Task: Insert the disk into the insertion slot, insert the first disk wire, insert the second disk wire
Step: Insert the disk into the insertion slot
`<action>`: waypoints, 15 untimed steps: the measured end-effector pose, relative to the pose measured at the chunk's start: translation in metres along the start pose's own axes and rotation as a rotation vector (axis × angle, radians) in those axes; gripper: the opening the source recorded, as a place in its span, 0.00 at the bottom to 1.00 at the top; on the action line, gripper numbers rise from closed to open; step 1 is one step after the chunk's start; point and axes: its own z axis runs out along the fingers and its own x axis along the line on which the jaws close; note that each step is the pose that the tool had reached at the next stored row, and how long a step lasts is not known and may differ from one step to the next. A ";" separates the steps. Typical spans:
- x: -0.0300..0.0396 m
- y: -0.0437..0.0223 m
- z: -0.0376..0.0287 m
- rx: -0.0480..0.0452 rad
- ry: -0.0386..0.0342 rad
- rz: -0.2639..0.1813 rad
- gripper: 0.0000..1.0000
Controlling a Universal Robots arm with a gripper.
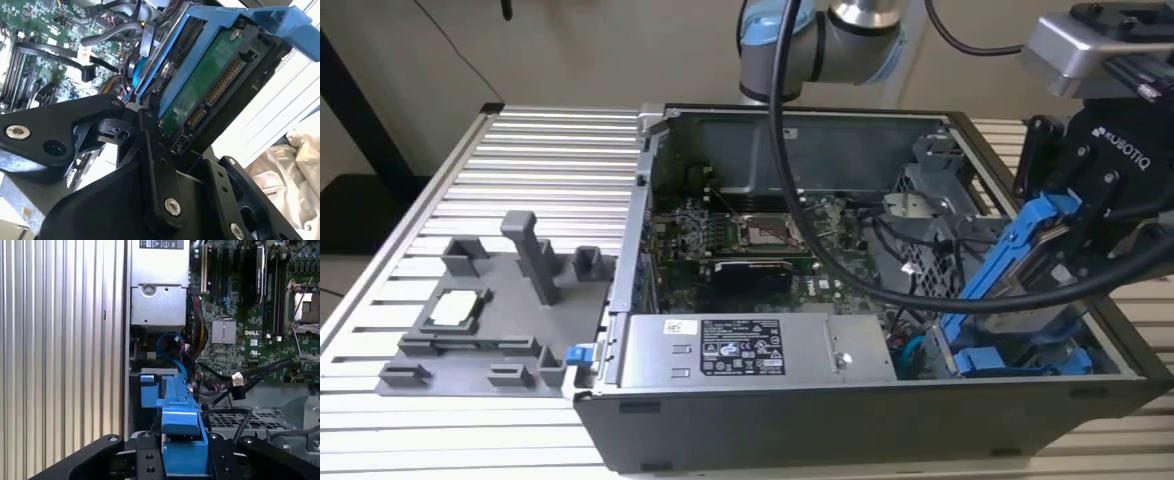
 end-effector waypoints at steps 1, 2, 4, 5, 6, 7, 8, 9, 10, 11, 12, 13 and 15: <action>0.0001 -0.0001 0.0014 0.0001 -0.0003 0.000 0.33; 0.0001 -0.0002 0.0030 0.0000 -0.0007 0.000 0.33; 0.0001 -0.0004 0.0066 -0.0001 -0.0010 0.000 0.33; 0.0001 -0.0005 0.0085 -0.0001 -0.0010 0.000 0.33; 0.0001 -0.0006 0.0103 0.0000 -0.0011 0.000 0.33; 0.0000 -0.0007 0.0121 0.0000 -0.0012 0.000 0.33; 0.0000 -0.0008 0.0140 0.0000 -0.0012 0.000 0.33; 0.0001 -0.0009 0.0157 -0.0001 -0.0011 0.000 0.33; 0.0001 -0.0009 0.0177 0.0000 -0.0012 0.000 0.33; 0.0000 -0.0011 0.0195 0.0000 -0.0011 0.000 0.33; 0.0001 -0.0011 0.0212 0.0000 -0.0011 0.000 0.33; 0.0001 -0.0012 0.0230 0.0000 -0.0012 0.000 0.33; 0.0000 -0.0013 0.0266 0.0000 -0.0012 0.000 0.33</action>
